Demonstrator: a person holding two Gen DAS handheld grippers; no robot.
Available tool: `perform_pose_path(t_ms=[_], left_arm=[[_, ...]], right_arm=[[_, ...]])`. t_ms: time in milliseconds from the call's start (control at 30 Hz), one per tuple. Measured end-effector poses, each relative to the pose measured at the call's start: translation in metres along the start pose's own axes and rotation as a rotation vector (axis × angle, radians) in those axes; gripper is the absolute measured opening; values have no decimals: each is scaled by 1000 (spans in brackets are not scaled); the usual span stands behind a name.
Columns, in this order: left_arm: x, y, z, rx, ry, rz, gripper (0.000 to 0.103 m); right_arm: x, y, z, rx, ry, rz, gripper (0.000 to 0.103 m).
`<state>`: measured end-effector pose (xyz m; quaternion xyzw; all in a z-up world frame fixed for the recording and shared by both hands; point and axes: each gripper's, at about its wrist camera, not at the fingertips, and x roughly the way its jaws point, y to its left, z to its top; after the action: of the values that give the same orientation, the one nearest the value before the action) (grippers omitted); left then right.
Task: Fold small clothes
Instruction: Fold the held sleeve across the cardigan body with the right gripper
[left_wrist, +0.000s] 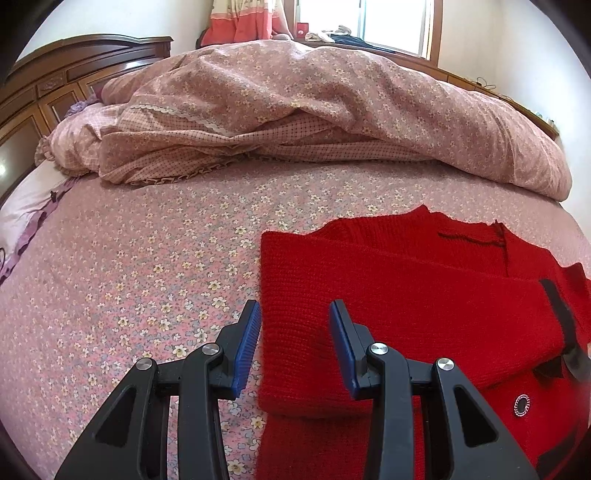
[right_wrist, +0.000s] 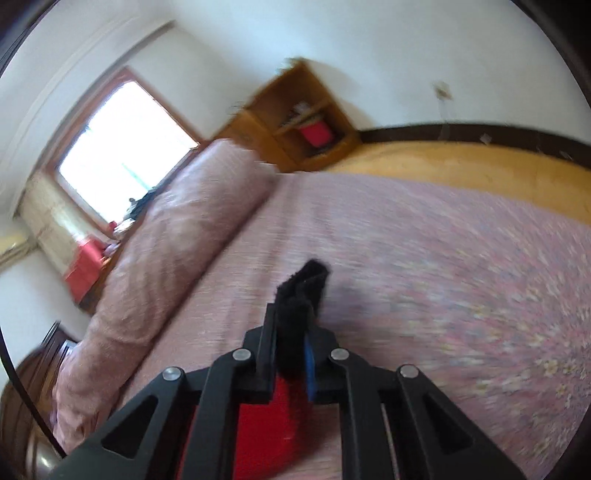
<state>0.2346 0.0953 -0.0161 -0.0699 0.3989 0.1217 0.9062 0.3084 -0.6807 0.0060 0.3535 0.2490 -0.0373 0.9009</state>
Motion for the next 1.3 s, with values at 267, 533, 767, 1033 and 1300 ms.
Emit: perform_pose_path(t_ms=[267, 533, 767, 1033, 1300], left_arm=[[-9, -2, 7, -15, -6, -16, 32], [-12, 6, 17, -35, 36, -73, 32], [-3, 11, 20, -12, 65, -44, 32], [1, 15, 20, -20, 97, -38, 32], [1, 18, 20, -13, 102, -30, 32]], right_arm=[[-43, 164, -30, -134, -55, 304, 11], [-37, 342, -136, -342, 22, 487, 11], [4, 425, -296, -485, 187, 505, 11], [55, 414, -398, -513, 400, 428, 11], [41, 433, -380, -441, 318, 536, 11]])
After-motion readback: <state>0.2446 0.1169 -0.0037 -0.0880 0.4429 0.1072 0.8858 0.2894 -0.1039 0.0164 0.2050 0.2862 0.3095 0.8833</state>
